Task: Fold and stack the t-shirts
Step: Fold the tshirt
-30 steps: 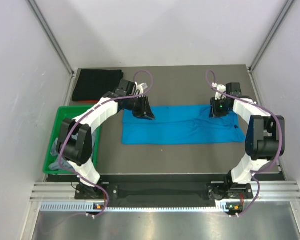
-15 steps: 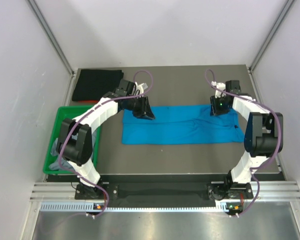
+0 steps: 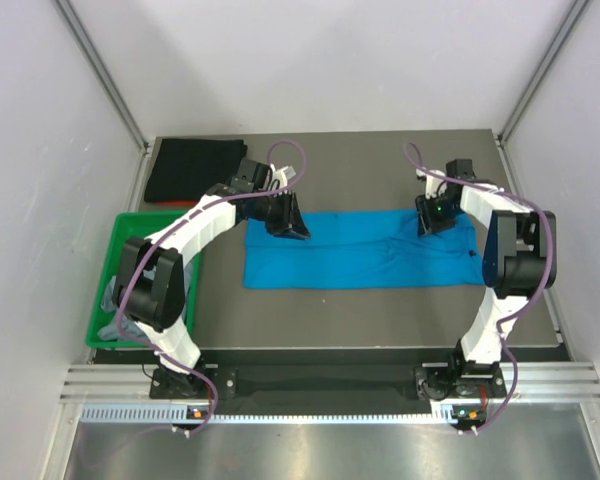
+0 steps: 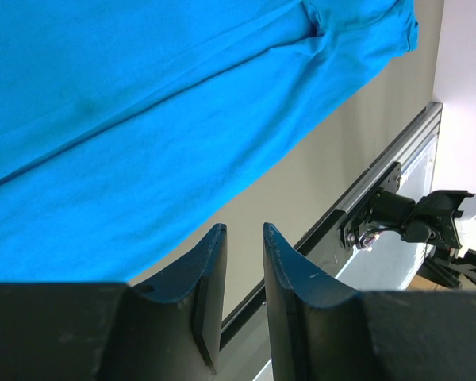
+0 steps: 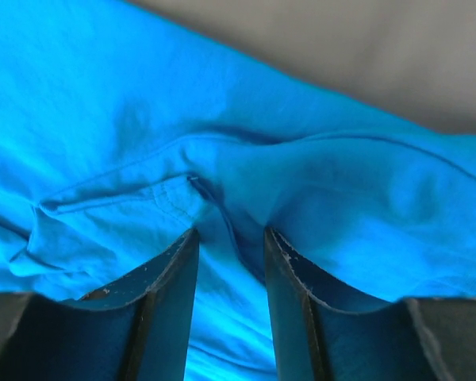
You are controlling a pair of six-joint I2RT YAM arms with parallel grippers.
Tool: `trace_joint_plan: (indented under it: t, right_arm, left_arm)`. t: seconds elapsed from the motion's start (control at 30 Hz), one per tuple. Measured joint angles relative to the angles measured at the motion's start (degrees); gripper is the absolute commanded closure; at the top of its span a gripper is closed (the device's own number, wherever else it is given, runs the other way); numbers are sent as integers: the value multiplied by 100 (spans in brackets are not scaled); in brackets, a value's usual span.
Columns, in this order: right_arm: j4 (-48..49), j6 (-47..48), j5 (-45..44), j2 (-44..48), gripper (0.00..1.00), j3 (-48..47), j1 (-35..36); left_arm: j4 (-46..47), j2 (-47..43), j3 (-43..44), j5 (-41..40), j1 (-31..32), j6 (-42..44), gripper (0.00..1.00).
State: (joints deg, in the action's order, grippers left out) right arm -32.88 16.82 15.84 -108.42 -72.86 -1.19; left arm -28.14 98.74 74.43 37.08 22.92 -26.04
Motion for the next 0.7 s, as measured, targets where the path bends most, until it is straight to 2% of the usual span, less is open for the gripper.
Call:
trace_joint_plan:
  t: [0.1, 0.23, 0.33, 0.57, 0.7]
  right_arm:
    - [-61, 35, 26, -9, 67, -33, 0]
    - [-129, 98, 31, -9, 84, -33, 0]
    - [-164, 74, 24, 4, 90, -33, 0]
    - [-251, -304, -149, 380, 92, 17, 61]
    - [-79, -501, -361, 721, 96, 319, 426]
  left_arm:
    - [2, 0, 0, -2, 0, 2, 70]
    - [2, 0, 0, 0, 0, 0, 70]
    - [2, 0, 0, 0, 0, 0, 70]
    - [4, 0, 0, 39, 4, -15, 70]
    - [9, -2, -2, 61, 9, -33, 70]
